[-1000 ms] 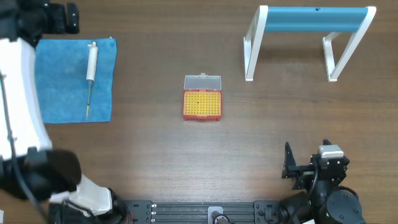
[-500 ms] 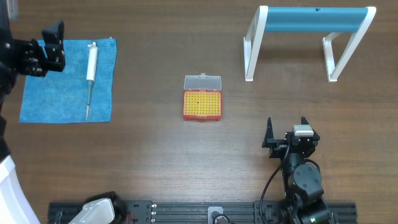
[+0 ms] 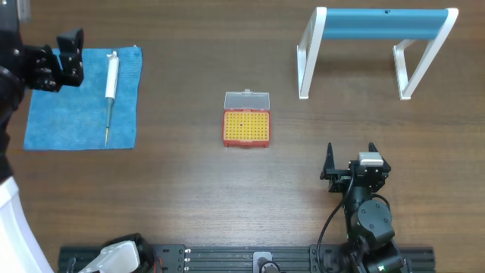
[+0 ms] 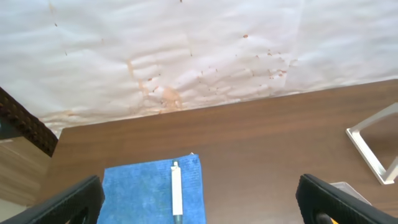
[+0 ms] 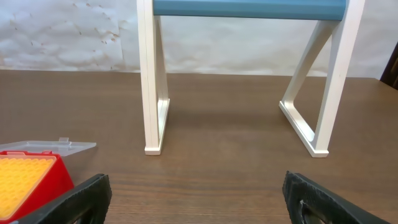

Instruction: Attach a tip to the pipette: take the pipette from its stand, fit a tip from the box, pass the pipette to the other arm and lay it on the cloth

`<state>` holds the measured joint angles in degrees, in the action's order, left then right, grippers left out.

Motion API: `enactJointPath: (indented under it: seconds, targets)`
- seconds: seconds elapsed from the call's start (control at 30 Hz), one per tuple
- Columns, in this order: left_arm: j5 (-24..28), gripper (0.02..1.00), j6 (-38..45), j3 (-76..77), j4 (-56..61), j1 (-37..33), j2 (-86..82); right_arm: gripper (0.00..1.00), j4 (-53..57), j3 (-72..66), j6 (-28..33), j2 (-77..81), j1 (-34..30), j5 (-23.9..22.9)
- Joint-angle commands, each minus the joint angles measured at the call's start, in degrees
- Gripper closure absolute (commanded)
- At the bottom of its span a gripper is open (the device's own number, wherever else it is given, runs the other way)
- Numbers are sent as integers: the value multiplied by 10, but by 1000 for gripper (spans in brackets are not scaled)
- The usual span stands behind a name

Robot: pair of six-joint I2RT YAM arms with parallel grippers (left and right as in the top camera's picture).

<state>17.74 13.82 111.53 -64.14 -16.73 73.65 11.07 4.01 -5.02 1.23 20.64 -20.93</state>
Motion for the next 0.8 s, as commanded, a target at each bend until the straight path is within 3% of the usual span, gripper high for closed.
enactJointPath:
  seconds: [0.03,0.23,0.3,0.4,0.53,0.63,0.8]
  targets:
    - [10,20,0,-19,-1,-1,-76,88,-3,-5,6,1,2,-7]
    - [12,20,12,-167,51,57,-249,93,-3,-5,6,1,2,-7]
    - [38,20,10,-290,161,72,-313,91,-3,-5,6,1,2,-7]
    - [46,20,-63,-526,424,98,-437,91,-3,-5,6,1,2,-7]
    - [46,20,-117,-738,624,109,-538,93,-3,-5,6,1,2,-7]
    - [42,20,-137,-865,711,115,-600,86,-3,-5,6,1,2,-7]
    - [-21,20,-181,-1002,760,139,-688,93,-3,-5,6,1,2,-7]
